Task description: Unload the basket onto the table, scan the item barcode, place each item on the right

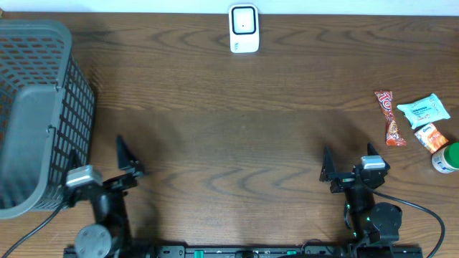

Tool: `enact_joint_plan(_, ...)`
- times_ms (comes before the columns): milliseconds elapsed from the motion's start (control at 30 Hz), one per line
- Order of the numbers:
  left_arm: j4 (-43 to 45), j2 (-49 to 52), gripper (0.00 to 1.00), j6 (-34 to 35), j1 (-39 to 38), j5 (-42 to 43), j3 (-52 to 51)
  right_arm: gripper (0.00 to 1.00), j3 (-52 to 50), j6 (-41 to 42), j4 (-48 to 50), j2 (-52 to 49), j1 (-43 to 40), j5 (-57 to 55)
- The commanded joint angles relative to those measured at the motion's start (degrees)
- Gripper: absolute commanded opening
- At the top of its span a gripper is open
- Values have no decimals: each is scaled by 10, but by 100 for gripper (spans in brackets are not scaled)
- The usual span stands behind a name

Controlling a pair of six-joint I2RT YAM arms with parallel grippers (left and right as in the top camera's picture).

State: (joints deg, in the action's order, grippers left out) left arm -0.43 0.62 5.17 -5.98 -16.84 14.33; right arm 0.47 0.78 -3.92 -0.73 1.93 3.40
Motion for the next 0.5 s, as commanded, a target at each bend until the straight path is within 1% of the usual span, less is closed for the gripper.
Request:
enact_joint_plan(0, 36, -5, 98, 9, 3, 18, -45, 99, -2, -2, -1, 4, 3, -3)
enact_joint_plan(467, 43, -5, 98, 10, 19, 18, -142, 99, -2, -2, -2, 4, 3, -3)
